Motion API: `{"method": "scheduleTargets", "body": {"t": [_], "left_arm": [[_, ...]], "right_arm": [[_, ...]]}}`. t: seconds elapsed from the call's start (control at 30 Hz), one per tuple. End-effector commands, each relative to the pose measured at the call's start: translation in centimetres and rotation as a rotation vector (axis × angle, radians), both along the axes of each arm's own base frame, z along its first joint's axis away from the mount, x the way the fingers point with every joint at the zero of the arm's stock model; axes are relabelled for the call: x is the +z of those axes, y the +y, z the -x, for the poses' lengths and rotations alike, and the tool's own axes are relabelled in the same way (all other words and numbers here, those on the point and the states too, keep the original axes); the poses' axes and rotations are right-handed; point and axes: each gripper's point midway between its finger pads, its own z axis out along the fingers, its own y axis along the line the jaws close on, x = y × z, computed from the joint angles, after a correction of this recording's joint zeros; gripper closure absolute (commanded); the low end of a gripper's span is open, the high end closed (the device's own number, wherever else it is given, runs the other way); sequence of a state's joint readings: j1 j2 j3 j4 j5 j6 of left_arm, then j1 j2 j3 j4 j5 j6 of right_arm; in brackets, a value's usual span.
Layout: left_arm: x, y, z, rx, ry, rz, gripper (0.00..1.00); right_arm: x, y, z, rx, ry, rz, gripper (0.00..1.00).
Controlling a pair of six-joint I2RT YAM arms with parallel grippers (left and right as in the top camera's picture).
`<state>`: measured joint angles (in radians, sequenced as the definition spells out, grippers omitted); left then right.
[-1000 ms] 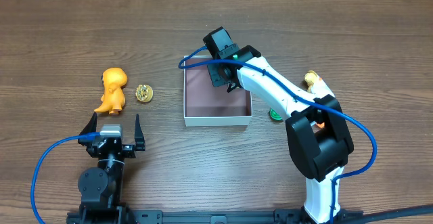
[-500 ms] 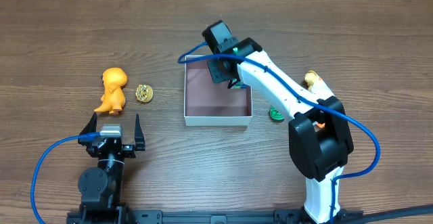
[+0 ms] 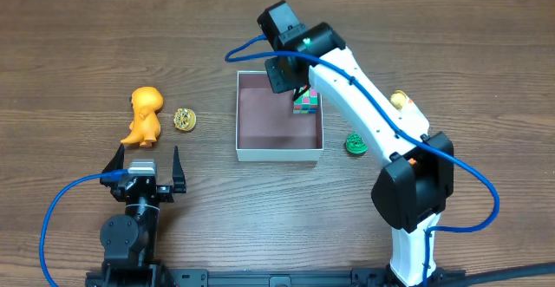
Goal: Pack container
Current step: 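Raise the right gripper out of the box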
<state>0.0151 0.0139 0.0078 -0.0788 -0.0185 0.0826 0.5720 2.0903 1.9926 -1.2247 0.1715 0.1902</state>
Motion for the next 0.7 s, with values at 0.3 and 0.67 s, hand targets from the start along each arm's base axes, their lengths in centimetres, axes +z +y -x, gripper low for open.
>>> {"method": "scheduleTargets", "body": {"t": [0.3,0.67], "left_arm": [[0.0,-0.1,0.0,-0.008,-0.002,0.010,0.00],[0.0,-0.1,0.0,-0.008,-0.002,0.010,0.00]], "right_arm": [[1.6,-2.0,3.0,-0.076,0.113,0.038,0.96],[-2.2,-3.2,3.1,-0.108,0.181,0.020,0.96]]}}
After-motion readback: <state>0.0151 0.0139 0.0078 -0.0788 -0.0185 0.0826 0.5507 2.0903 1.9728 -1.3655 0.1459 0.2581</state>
